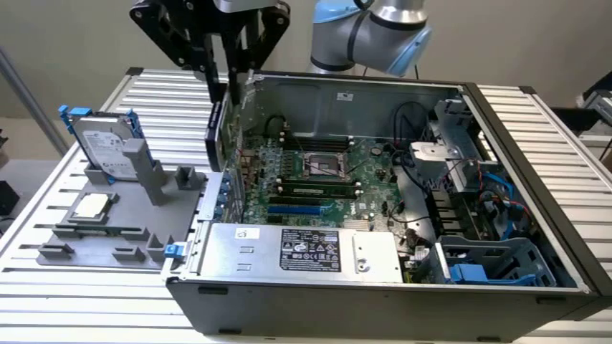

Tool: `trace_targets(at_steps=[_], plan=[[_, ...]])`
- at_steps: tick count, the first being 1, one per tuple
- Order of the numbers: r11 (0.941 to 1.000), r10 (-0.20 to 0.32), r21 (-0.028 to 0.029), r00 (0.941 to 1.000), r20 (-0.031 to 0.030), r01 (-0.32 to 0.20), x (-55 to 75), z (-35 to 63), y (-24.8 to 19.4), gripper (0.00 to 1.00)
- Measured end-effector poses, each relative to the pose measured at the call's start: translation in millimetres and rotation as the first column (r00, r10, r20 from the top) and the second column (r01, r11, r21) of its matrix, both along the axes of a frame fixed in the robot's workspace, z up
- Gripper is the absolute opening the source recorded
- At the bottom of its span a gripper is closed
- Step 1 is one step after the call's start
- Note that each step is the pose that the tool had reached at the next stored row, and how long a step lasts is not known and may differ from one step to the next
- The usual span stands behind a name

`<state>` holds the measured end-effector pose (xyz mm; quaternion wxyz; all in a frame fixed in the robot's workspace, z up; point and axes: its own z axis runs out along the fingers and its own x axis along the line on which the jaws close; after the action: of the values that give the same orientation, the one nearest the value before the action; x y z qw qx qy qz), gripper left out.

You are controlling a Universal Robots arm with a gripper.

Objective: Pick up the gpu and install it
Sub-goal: 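Pick up the gpu and move the gpu toward the slot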

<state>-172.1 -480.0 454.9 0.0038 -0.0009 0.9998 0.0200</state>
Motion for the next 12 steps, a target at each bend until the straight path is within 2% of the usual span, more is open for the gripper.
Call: trace_targets(at_steps=[5,12], plan=[[1.0000,0.000,0.0001,1.0000,0.0000,0.000,22.8,-0.5,-0.7,0.00],[1.0000,0.000,-0.0042,1.0000,-0.0001,0.000,54.5,-11.0,-0.5,0.00]])
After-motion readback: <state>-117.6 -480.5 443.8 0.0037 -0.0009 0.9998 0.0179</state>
